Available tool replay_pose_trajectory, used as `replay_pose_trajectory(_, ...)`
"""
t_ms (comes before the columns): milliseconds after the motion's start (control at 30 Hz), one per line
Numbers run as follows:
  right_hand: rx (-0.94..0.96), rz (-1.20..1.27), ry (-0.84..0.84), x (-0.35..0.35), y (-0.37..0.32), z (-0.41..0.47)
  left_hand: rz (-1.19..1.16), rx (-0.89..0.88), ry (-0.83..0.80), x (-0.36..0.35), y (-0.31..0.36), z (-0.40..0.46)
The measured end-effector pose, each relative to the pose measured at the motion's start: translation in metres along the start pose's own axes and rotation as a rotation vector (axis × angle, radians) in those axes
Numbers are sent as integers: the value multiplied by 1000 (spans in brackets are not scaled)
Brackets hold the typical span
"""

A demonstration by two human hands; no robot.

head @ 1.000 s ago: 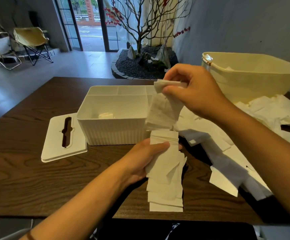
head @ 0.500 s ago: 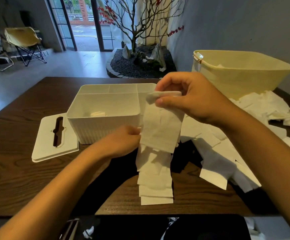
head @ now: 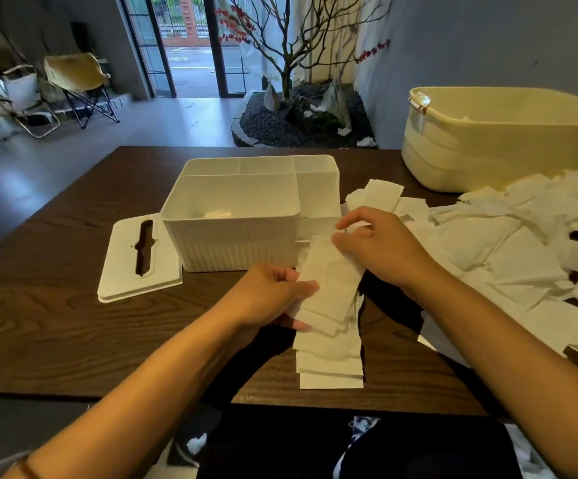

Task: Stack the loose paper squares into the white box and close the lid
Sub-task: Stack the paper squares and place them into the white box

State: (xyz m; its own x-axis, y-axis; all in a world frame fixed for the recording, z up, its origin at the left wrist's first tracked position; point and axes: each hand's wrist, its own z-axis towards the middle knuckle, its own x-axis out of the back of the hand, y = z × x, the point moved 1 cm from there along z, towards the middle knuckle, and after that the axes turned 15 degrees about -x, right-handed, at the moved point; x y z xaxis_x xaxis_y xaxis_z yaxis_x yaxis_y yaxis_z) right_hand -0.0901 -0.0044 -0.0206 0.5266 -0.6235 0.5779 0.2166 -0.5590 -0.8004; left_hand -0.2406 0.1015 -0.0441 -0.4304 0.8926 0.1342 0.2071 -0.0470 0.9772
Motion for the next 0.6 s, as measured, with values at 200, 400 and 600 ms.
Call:
replay_pose_trajectory(200, -33, -317, 86, 0, 26, -29, 339, -76, 109, -7, 3, -11)
replay_pose_trajectory(400, -76, -259, -111, -4, 33, -49, 273, -112, 237, -8, 0, -20)
replay_pose_trajectory(600, -84, -338, -163, -1, 35, -59, 917, -181, 170, 6, 2, -23)
